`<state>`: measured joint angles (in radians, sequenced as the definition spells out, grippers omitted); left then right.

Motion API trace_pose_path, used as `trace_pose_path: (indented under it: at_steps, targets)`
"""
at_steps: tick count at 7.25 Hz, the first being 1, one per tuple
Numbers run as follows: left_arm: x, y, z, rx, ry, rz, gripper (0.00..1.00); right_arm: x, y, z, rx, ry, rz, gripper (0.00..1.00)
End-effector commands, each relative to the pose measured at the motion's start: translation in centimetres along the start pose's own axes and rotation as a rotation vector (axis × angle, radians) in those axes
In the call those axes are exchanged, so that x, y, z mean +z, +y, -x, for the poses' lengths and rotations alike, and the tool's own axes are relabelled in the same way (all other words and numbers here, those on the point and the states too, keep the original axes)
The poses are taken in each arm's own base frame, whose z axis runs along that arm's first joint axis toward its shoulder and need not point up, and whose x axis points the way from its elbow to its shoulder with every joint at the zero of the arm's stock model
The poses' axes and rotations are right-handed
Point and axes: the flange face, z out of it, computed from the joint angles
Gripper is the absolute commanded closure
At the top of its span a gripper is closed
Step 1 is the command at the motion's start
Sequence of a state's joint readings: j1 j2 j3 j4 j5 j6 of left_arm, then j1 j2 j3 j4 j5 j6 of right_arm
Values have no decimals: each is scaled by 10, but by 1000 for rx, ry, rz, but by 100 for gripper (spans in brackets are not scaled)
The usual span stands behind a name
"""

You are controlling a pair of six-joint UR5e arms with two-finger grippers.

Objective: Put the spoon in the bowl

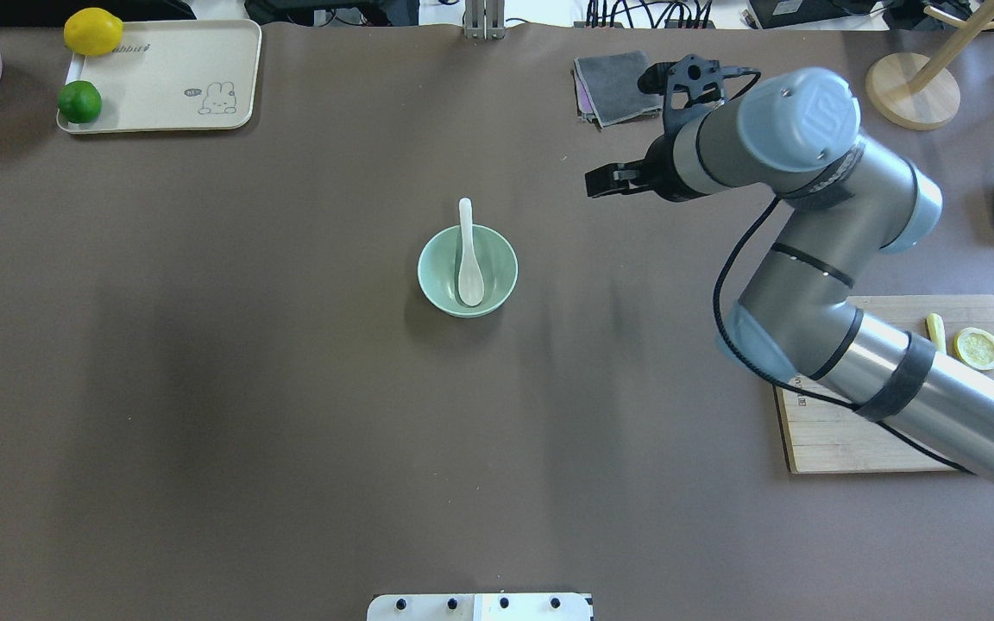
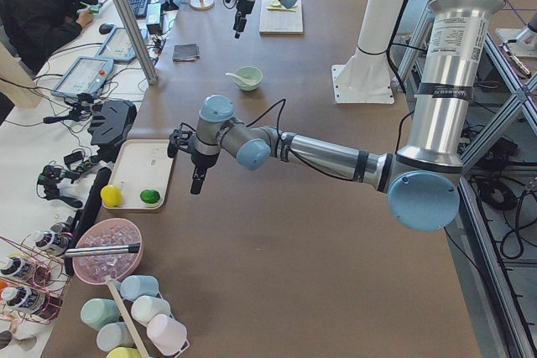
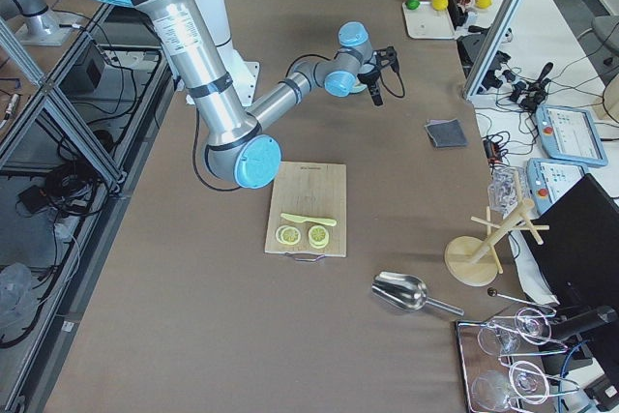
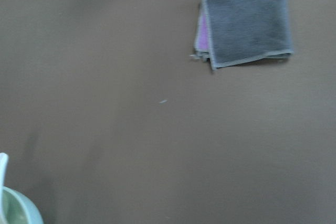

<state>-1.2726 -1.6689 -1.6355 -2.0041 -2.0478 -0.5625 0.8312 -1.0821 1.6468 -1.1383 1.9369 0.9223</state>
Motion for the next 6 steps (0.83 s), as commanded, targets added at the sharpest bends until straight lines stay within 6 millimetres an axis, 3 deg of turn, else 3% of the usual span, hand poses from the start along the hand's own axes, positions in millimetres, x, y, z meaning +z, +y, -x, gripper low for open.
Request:
trace_pose_path:
  at_steps: [1,2,3,4,5,6]
  targets:
    - [-19,12,63,88,-40,-9,2,-62,-19,-154,-76,34,135,0]
    - [-38,16,106,84,-10,35,2,-97,-12,-244,-113,79,184,0]
    - [-65,14,143,58,25,80,2,-132,4,-319,-102,124,227,0]
    - [-84,13,172,36,23,109,2,-161,40,-376,-30,178,282,0]
    - [-96,14,187,-15,25,120,2,-177,63,-418,11,206,324,0]
    - [-99,19,184,-33,83,129,2,-186,82,-453,92,227,372,0]
